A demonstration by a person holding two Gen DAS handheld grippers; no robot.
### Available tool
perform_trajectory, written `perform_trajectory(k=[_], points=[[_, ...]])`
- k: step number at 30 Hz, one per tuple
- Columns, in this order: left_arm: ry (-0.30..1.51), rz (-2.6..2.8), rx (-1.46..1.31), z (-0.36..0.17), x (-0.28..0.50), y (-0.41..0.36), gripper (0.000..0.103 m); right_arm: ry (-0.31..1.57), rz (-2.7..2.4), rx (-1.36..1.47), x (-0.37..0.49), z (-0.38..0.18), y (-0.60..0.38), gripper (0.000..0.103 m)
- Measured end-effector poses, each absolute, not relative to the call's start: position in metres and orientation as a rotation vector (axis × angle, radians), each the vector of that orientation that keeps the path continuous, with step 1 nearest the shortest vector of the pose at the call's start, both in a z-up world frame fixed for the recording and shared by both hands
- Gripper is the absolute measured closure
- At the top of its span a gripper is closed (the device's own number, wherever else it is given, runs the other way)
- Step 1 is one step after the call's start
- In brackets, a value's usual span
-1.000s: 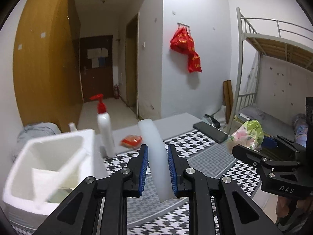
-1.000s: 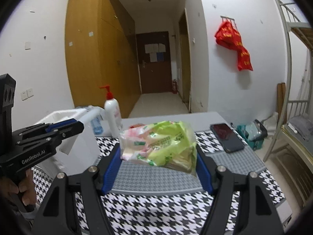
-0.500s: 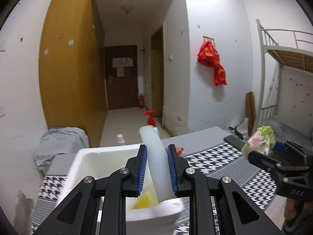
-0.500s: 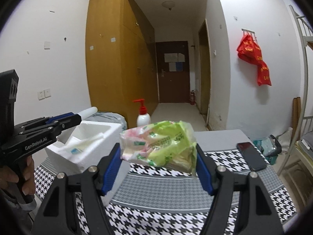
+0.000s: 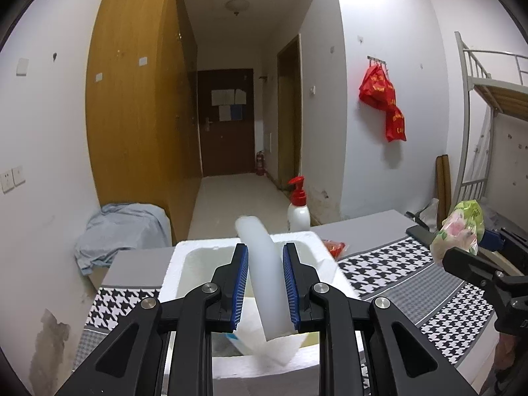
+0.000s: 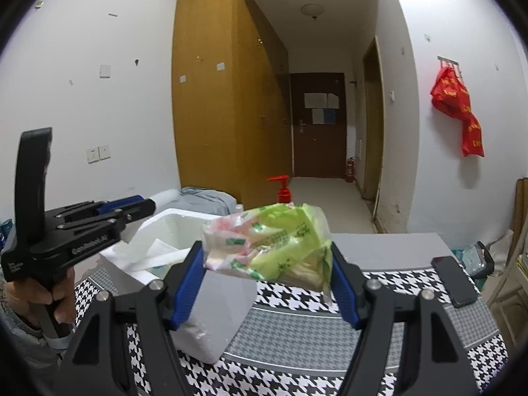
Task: Organize soft objects
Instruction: 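Carry the roll and packet over the white foam box, open the left tool, then lower the green packet into the box and open the right tool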
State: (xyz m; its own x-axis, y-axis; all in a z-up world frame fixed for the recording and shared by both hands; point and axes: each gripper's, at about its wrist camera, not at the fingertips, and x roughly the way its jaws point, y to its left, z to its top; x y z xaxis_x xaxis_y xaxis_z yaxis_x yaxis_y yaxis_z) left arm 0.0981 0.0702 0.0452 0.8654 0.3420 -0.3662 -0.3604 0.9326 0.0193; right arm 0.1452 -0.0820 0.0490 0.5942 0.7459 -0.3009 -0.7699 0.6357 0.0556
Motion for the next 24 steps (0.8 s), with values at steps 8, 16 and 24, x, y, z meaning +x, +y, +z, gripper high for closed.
perform_trajectory(k=[8, 16, 24], points=[[0.42, 0.33, -0.057, 0.037, 0.103, 0.08, 0.074, 0.317, 0.911, -0.1, 0.142, 0.05, -0.069, 0.029], [0.376, 0.388, -0.072, 0.035, 0.083, 0.097, 0.007, 0.302, 0.933, -0.128, 0.135, 0.054, -0.054, 0.029], [0.317, 0.498, -0.076, 0.043, 0.051, 0.113, 0.001, 0.333, 0.984, -0.14, 0.135, 0.053, -0.028, 0.029]])
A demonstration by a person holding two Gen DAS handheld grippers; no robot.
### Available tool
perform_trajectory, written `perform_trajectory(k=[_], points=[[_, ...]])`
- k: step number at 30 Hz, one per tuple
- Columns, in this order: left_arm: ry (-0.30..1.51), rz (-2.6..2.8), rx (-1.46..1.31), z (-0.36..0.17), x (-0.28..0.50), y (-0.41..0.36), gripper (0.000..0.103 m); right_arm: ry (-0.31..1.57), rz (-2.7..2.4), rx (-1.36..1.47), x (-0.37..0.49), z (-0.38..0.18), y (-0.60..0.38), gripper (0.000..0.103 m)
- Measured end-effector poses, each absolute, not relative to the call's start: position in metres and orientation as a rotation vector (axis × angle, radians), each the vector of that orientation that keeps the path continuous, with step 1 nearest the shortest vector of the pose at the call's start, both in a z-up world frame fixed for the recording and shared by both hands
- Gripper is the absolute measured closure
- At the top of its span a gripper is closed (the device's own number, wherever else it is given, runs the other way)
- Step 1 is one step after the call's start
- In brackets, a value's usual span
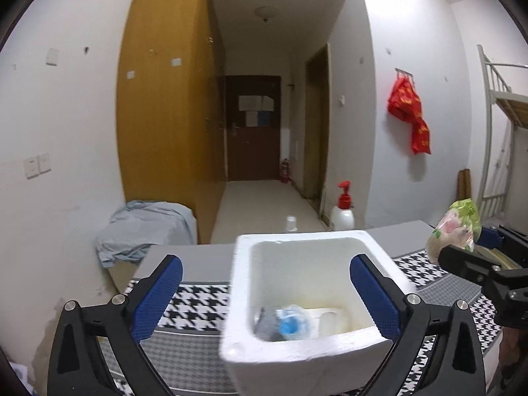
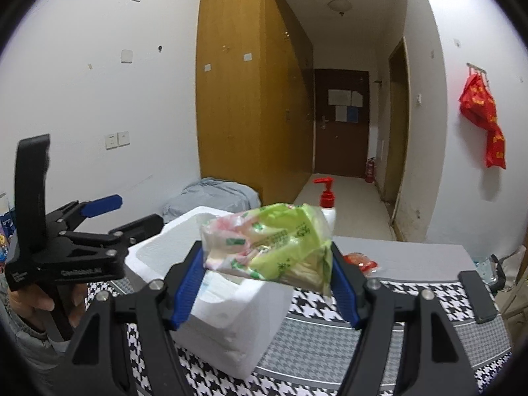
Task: Organize soft objects
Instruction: 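Lower the green packet into the box and open the right tool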
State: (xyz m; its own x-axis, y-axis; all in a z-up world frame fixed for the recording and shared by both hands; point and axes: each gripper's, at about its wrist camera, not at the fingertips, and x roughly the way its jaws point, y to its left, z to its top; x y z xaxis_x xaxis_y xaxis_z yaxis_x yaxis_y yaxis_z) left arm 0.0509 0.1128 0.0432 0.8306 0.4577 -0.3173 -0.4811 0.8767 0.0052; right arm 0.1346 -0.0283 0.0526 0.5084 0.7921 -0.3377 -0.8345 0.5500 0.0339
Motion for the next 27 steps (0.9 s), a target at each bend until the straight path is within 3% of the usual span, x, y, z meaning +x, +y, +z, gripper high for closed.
perform_trajectory(k=[21, 23, 27], points=[[0.287, 0.64, -0.097, 0.044, 0.008, 0.129, 0.001, 0.399, 1.091, -0.175, 0.128, 0.049, 0.028, 0.028], [0.285, 0.64, -0.1, 0.044, 0.004, 0.129, 0.001, 0.404, 1.095, -0.182, 0.128, 0.048, 0.034, 0.026], [0.281, 0.636, -0.113, 0.044, 0.001, 0.131, 0.001, 0.425, 1.097, -0.2, 0.131, 0.045, 0.045, 0.012]])
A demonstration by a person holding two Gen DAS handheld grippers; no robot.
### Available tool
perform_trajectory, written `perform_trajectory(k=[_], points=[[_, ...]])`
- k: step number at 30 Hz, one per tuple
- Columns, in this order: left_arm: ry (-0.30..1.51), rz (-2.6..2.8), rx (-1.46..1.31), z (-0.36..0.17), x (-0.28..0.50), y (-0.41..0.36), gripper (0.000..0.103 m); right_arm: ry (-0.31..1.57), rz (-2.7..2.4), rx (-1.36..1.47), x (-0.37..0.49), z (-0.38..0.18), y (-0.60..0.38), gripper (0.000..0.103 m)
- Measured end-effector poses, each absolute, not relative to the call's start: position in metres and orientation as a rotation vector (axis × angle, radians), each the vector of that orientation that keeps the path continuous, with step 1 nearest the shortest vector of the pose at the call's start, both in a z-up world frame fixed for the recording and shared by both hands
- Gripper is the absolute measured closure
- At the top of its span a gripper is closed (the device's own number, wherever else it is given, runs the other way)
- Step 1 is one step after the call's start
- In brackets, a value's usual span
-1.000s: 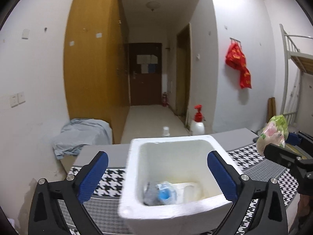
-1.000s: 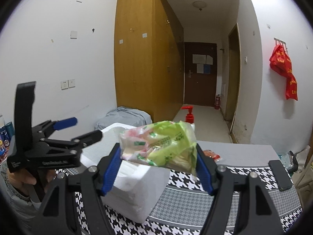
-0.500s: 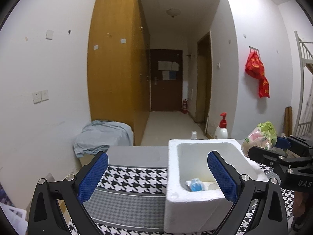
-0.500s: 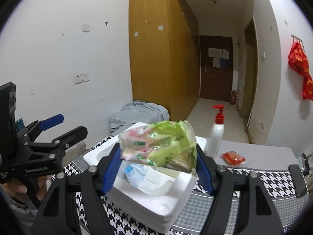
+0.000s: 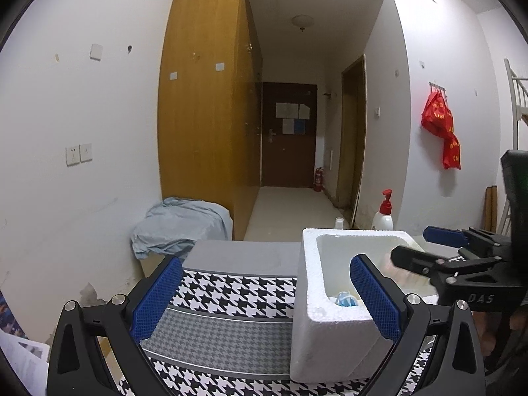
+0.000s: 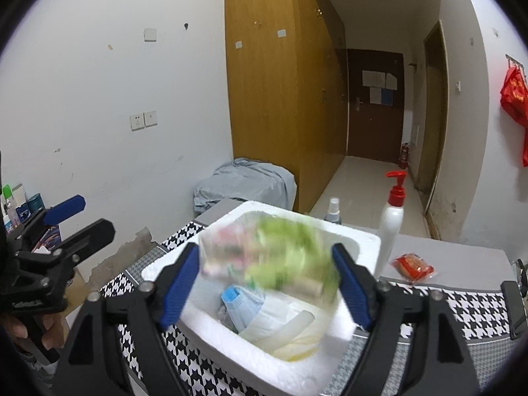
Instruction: Organize soft objects
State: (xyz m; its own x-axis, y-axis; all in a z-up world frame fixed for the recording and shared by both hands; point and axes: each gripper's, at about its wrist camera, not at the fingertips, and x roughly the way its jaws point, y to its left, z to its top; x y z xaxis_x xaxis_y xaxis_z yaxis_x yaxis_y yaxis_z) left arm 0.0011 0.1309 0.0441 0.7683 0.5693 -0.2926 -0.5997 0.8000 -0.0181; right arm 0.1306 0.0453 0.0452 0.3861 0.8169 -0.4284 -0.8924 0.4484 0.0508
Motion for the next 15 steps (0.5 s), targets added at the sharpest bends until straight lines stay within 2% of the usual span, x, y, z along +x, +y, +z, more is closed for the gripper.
perform_trajectory(k=[11, 15], points=[[0.28, 0.619, -0.12, 0.044, 0.0, 0.127, 0.001, 0.361, 1.065, -0.223, 0.113, 0.049, 0.021, 0.001], [0.281, 0.6, -0.116, 0.047, 0.003, 0.115, 0.001, 0.322, 1.014, -0.217, 0.108, 0.052, 0.003, 0.0]])
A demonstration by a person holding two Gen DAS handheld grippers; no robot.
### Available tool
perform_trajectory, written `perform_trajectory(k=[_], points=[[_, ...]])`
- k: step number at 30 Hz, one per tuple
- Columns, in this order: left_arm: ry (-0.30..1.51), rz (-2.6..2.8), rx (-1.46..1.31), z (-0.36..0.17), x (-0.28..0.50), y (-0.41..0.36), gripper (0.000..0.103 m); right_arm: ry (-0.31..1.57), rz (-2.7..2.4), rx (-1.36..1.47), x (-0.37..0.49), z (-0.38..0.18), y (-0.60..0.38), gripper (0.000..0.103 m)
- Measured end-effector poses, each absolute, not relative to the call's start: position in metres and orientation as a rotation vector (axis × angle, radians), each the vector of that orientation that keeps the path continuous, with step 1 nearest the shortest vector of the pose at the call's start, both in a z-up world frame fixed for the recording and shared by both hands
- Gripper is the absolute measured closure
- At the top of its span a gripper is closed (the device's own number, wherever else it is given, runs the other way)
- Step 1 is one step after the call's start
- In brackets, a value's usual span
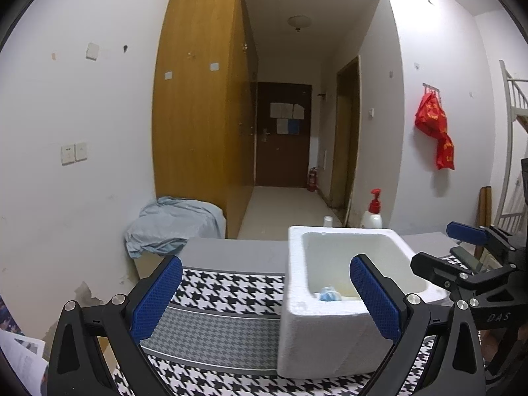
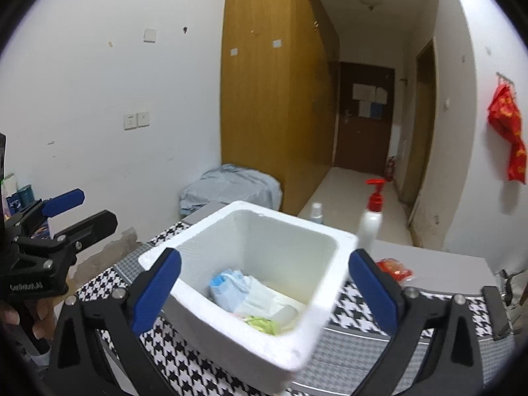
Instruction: Organize soft objects
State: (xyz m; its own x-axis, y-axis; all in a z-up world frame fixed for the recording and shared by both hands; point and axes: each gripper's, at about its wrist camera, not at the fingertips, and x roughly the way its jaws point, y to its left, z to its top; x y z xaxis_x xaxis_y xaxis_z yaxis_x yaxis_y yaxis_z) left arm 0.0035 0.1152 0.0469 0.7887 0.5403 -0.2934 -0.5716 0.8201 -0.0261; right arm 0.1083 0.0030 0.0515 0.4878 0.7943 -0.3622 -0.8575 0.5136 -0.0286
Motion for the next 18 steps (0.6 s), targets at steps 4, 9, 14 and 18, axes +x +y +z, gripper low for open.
perform_trajectory(k=[4, 9, 14, 18], points=[[0.272, 0.596, -0.099, 0.05, 0.006, 0.099, 0.001, 0.311, 0.975, -0.185, 0.108, 0.054, -0.017, 0.0], [0.278, 0.561, -0.106, 0.051, 0.012, 0.084, 0.001, 0.316, 0.94, -0.148, 0.112, 0.054, -0.037, 0.0], [0.265, 0.543, -0.073, 0.052, 0.013, 0.066, 0.001, 0.307, 0.917, -0.117, 0.111, 0.052, -0.056, 0.0], [0.257, 0.509, -0.077, 0.05, 0.01, 0.052, 0.001, 0.311, 0.909, -0.114, 0.107, 0.049, -0.067, 0.0]])
